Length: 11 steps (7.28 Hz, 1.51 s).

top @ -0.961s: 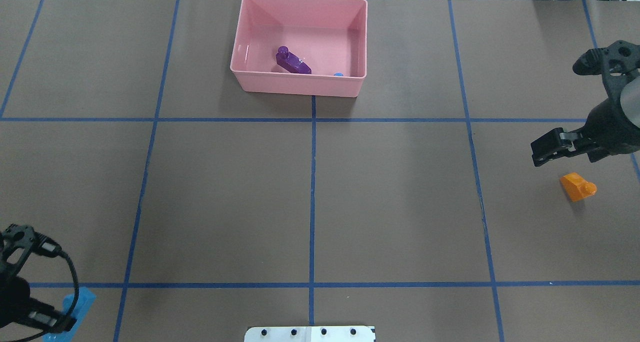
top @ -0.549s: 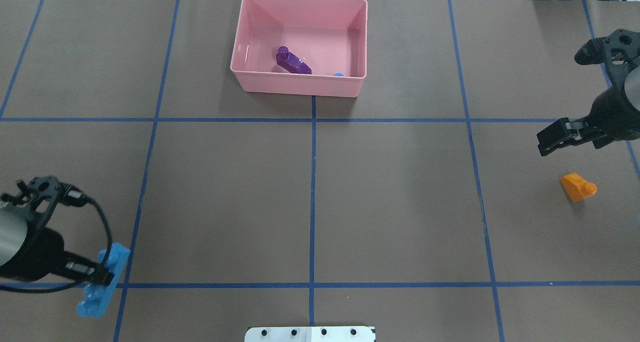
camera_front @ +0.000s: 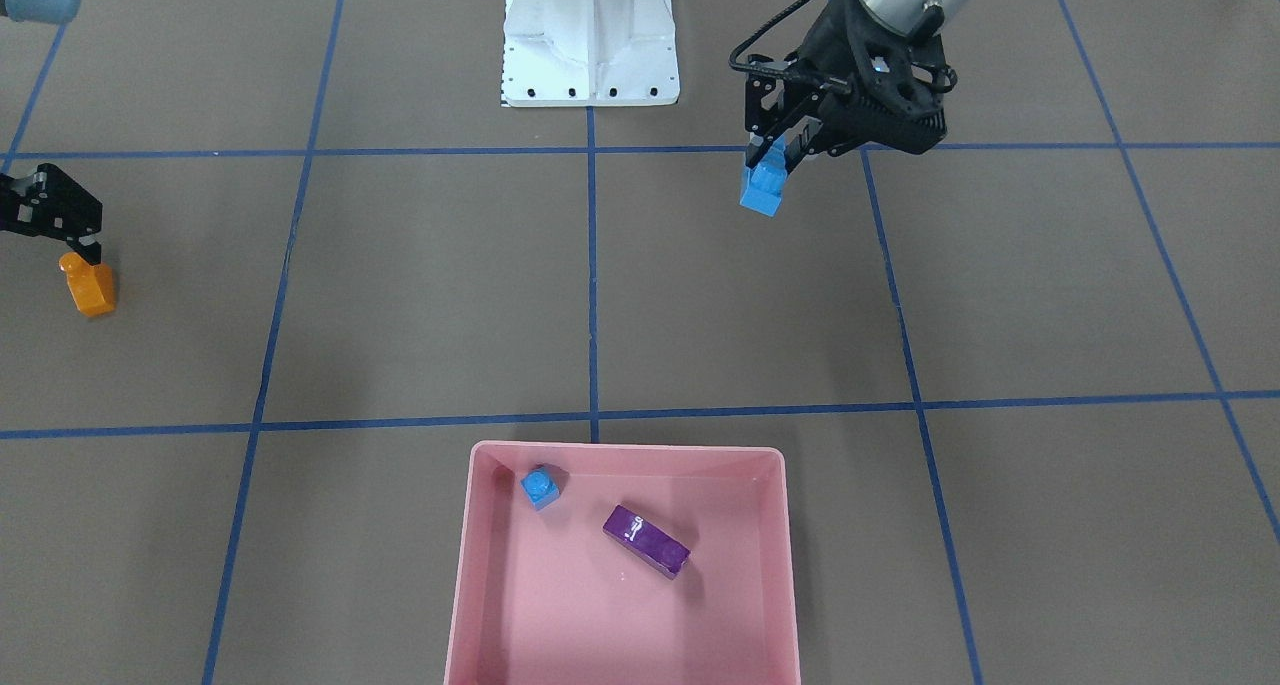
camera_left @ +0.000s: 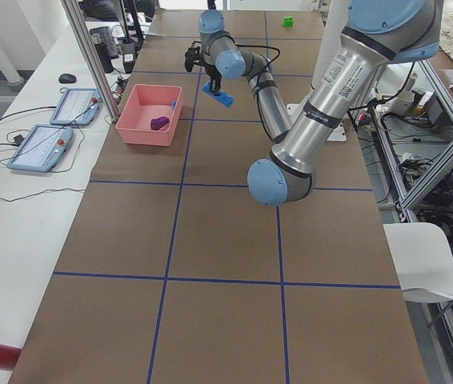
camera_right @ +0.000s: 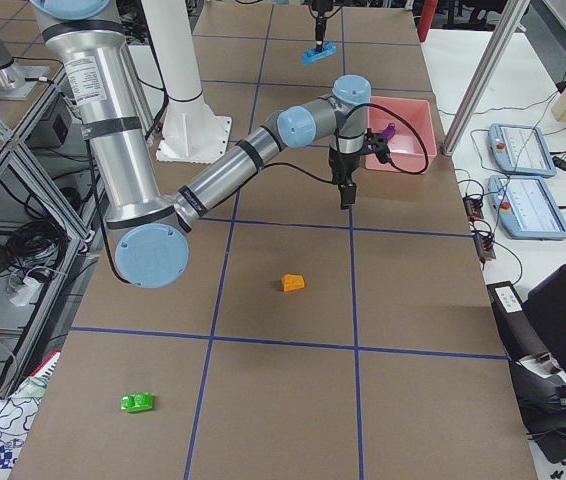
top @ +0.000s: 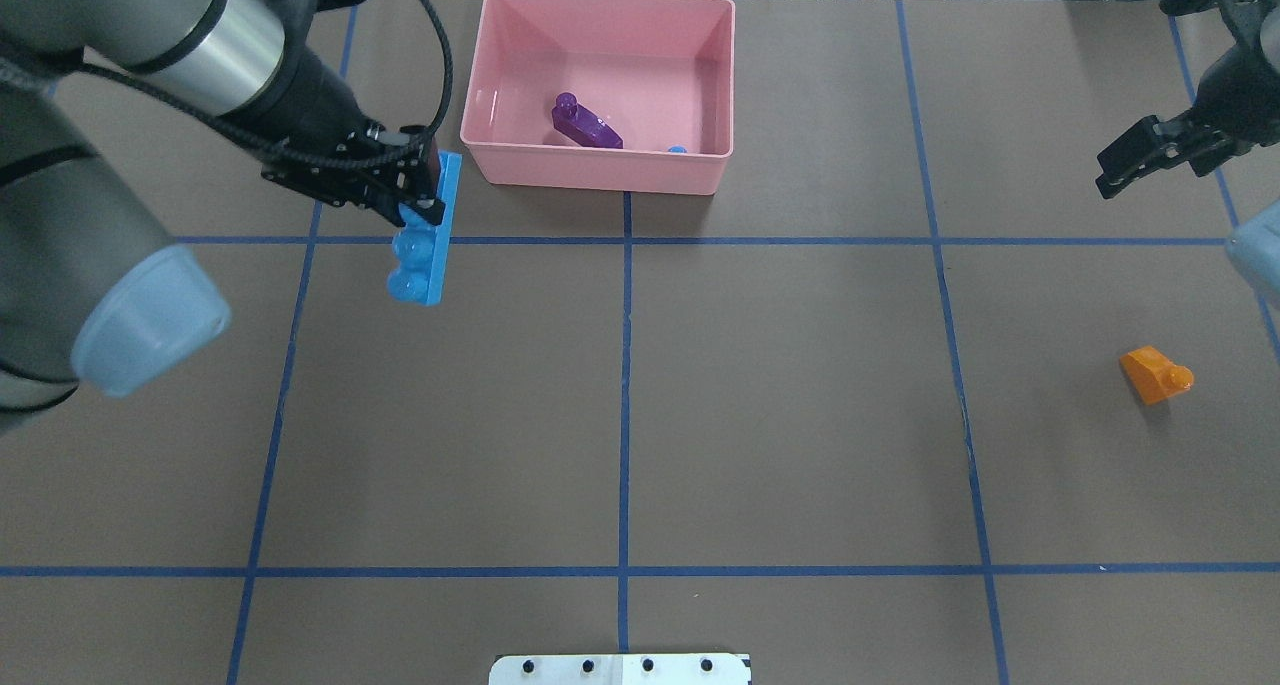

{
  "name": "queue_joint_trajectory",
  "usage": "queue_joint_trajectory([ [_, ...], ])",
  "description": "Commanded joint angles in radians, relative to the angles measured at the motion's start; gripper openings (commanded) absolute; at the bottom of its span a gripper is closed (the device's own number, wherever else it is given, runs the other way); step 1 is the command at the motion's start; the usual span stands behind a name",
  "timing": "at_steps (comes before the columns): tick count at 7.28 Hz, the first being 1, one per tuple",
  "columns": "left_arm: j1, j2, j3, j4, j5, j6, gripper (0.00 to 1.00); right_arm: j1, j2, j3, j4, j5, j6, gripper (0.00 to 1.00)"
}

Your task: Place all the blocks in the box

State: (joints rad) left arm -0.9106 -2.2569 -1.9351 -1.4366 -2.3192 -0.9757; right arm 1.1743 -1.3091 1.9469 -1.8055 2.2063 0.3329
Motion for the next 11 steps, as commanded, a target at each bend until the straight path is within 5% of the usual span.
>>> queue_joint_trajectory([
  [1, -0.081, -0.254, 0.312, -0.01, -0.011, -0.004, 0.0, 0.034, 0.004, -0.138, 0.142, 0.023, -0.032, 0.99],
  [4, -0.119, -0.453, 0.759, -0.179, 0.001, -0.017, 0.0, 0.06, -0.027, -0.158, 0.176, 0.045, -0.052, 0.99],
  [7, -0.088, -0.547, 1.061, -0.379, 0.17, -0.111, 0.0, 0.071, -0.151, -0.158, 0.306, 0.064, -0.074, 0.99],
  [8, -0.042, -0.549, 1.111, -0.437, 0.282, -0.147, 0.0, 0.07, -0.182, -0.145, 0.317, 0.069, -0.066, 1.0],
  [10, -0.005, -0.547, 1.16, -0.473, 0.333, -0.182, 0.01, 0.068, -0.2, -0.144, 0.319, 0.069, -0.028, 1.0],
  [11, 0.001, -0.544, 1.17, -0.473, 0.357, -0.187, 0.2, 0.067, -0.199, -0.144, 0.319, 0.091, -0.014, 1.0],
])
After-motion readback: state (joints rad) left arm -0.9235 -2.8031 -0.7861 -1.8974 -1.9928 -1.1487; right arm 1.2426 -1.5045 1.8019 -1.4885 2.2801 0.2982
